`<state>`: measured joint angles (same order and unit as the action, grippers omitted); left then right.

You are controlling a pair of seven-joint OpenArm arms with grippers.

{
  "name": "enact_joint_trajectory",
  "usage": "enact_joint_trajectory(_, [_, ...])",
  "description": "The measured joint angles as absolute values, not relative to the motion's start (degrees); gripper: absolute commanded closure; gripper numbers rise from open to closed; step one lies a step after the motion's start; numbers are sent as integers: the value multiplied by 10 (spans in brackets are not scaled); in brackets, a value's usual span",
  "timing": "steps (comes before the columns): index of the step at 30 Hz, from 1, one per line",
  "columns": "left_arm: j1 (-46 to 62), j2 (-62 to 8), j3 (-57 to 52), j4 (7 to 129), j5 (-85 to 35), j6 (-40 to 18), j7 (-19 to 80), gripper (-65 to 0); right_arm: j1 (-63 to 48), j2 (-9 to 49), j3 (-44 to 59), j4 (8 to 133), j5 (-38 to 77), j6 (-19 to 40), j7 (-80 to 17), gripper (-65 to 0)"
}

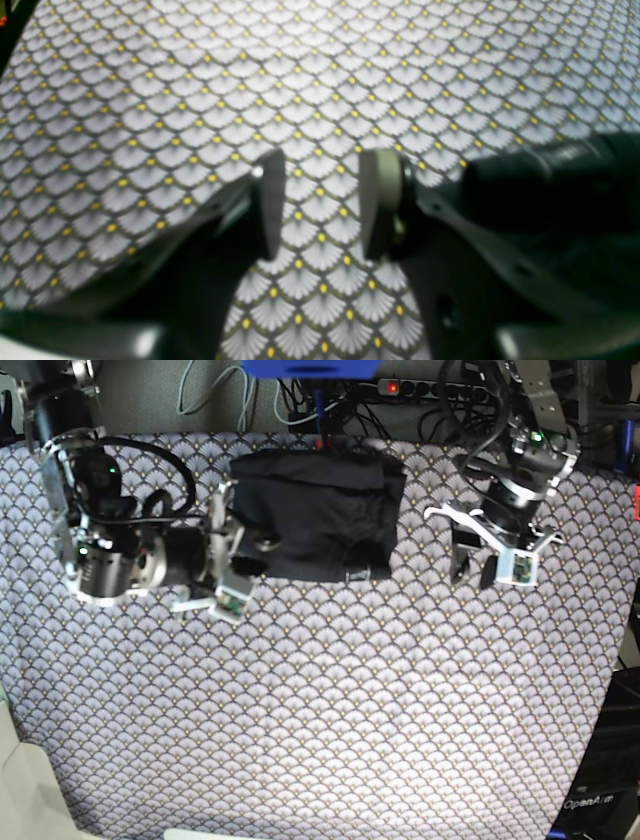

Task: Fold the T-shirt properly
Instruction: 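Press the folded end down with the right gripper, then open and withdraw, then lower both grippers onto the folded bundle's sides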

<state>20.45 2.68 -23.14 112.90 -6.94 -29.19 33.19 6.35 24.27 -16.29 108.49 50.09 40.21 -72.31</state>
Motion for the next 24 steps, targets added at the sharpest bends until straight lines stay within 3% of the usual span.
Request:
enact_joint_trajectory(5, [204, 8, -231, 1106, -69, -287, 328, -239, 50, 258, -133, 1085, 500, 402, -723, -219])
enact_joint_trajectory(14, [204, 7, -231, 1086, -69, -290, 330, -239, 32, 275, -129, 1085, 500, 402, -723, -35])
enact_joint_trajectory(24, [203, -5, -261, 1086, -69, -291, 332, -239, -17, 274, -130, 1085, 500, 402, -720, -25])
